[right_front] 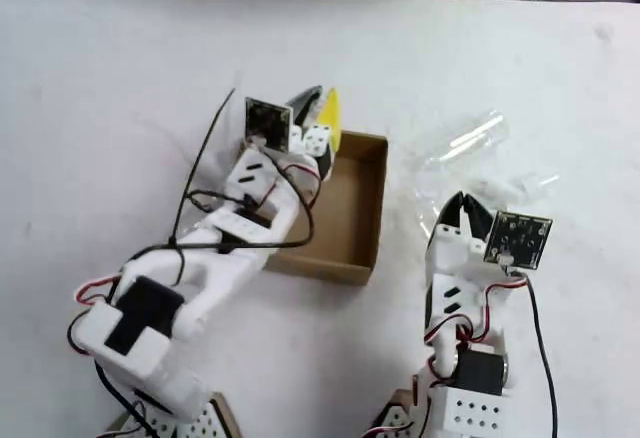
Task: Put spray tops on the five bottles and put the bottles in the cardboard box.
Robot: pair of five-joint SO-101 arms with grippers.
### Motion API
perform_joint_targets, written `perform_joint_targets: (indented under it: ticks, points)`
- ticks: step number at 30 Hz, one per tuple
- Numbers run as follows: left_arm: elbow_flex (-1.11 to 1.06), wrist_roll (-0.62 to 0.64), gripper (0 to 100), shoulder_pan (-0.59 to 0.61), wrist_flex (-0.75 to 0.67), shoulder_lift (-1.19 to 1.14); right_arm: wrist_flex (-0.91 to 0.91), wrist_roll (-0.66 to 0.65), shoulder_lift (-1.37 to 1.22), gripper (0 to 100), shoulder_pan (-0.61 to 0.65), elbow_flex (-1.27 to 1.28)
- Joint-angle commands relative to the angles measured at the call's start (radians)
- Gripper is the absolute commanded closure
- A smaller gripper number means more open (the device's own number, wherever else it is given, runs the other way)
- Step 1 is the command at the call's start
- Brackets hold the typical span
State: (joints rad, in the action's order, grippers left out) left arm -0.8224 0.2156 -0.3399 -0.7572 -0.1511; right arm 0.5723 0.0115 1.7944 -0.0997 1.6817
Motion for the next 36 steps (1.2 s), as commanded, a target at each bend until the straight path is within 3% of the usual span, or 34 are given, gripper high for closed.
perform_joint_targets:
  ticks: [1,20,29,36]
  points:
    - [0.057,-0.011,98,0.012,-0.075,-0.005,0.004,-0.011,-0.001,98.4,-0.008,0.009]
    - [0.055,-0.005,98,0.016,-0.083,-0.073,0.004,-0.011,-0.001,98.4,-0.008,0.009]
    - [0.012,-0.003,97,0.015,-0.077,0.002,0.001,-0.011,-0.001,98.4,-0.008,0.009]
    - [-0.012,-0.003,86,0.015,-0.009,0.041,0.001,-0.011,-0.001,98.4,-0.008,0.009]
